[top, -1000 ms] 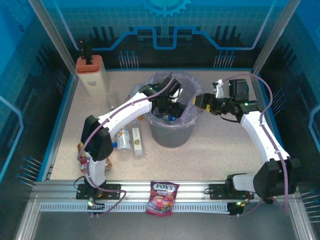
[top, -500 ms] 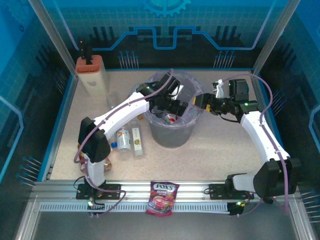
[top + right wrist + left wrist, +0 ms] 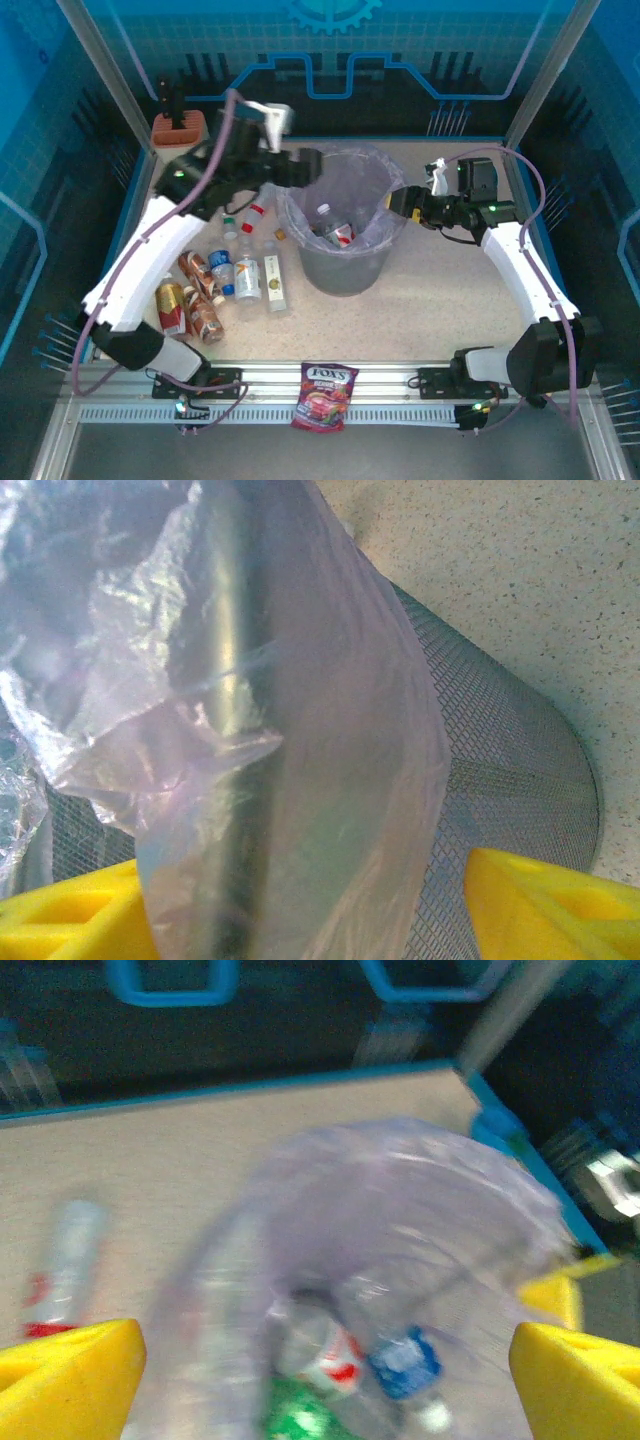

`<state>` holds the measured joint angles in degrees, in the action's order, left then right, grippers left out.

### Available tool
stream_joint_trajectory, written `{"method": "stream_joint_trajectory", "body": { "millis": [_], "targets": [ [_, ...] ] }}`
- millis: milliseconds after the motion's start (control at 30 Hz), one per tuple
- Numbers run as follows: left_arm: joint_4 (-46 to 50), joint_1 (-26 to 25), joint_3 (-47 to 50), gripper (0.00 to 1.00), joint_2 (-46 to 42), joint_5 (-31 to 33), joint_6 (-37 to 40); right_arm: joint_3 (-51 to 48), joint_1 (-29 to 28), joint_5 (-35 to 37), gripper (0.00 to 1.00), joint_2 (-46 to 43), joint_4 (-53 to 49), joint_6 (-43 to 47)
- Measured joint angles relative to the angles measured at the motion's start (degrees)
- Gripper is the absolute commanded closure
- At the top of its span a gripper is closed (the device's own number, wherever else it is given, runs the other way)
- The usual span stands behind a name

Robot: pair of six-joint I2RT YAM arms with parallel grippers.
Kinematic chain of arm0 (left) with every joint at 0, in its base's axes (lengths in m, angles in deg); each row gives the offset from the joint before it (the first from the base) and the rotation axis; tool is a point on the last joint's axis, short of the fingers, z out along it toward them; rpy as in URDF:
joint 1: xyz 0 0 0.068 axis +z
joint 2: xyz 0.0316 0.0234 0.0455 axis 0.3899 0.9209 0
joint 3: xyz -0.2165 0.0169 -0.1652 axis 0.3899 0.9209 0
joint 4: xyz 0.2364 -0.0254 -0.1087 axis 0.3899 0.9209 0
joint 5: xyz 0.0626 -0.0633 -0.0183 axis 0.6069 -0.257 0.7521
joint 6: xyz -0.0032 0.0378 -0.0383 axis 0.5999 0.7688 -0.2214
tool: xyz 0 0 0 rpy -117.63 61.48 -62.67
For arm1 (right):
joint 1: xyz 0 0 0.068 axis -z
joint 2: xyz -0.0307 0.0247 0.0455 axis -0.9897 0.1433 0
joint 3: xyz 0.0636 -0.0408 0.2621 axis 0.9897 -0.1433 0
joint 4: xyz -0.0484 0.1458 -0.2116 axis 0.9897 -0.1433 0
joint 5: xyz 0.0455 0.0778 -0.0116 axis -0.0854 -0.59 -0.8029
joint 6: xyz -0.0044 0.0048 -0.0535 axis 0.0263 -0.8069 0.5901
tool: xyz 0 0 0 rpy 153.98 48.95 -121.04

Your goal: Put the plastic bottles in the bin

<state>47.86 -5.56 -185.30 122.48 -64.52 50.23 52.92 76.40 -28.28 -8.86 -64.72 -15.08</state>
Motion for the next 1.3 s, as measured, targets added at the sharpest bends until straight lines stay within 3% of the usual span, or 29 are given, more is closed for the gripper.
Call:
{"method": "stream_joint_trajectory", "body": {
  "millis": [200,400,600,900,1133,1300],
  "targets": [
    [-0.7,18.7,14.4,0.06,-5.8,-1.0,-2.1,0.2,-0.3,0.2,0.27,0.0,-0.2,0.3],
    [-4.8,28.6,26.7,0.03,-2.0,-2.3,-3.3,1.2,-0.3,1.0,0.26,0.4,-1.6,1.5],
    [-11.5,31.4,28.8,0.01,8.4,-2.6,-3.5,1.5,-0.4,1.6,0.26,0.4,-2.3,2.2],
    [-16.6,31.7,28.4,0.01,22.3,-2.6,-3.5,1.6,-0.7,1.9,0.25,0.4,-2.4,2.6],
    [-19.0,31.7,28.4,0.05,26.3,-2.7,-3.7,1.8,-1.0,1.9,0.26,0.7,-2.4,2.6],
    [-20.1,31.7,28.4,0.13,28.2,-2.9,-3.7,1.8,-1.1,1.9,0.26,0.9,-2.4,2.6]
  ]
}}
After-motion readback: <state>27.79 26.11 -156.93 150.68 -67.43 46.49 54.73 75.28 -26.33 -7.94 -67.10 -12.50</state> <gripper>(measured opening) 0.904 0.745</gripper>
